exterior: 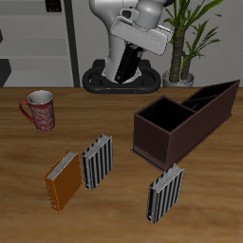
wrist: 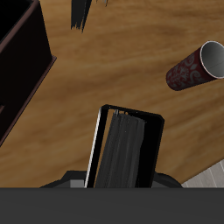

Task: Place the black book into the left desk caddy's left compartment

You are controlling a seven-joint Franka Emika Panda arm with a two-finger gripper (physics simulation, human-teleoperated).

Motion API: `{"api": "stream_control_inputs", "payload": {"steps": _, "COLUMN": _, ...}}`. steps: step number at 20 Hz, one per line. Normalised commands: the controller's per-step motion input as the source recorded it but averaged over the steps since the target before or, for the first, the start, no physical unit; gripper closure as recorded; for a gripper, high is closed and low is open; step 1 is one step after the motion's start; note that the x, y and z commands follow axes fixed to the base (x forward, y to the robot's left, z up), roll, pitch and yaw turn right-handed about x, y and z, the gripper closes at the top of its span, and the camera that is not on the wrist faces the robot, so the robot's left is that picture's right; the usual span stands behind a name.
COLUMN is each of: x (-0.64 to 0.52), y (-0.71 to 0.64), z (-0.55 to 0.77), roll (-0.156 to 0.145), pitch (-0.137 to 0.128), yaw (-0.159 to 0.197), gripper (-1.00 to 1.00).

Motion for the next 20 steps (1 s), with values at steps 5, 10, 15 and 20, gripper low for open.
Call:
{"api": "stream_control_inputs", "payload": {"steps": 5, "x": -0.08, "y": 0.26, "z": -0.09, "roll": -0.03, "pitch": 0.02, "yaw": 0.004, "gripper": 1.0}}
{"api": "stream_control_inputs", "payload": {"steps": 10, "x": -0.07, "y": 0.31, "z": 0.0, "roll": 0.028, "pitch": 0.006, "yaw": -0.006, "gripper": 1.0}}
{"api": "stream_control_inputs", "payload": {"steps": 15, "x": -0.02, "y": 0.19, "z": 0.09, "roll": 0.0, "pitch": -0.009, "yaw": -0.022, "gripper": 1.0}}
{"api": "stream_control_inputs", "payload": {"steps": 20, "x": -0.01, "y": 0.24, "z": 0.06, "roll": 0.028, "pitch": -0.01, "yaw": -0.017, "gripper": 1.0}}
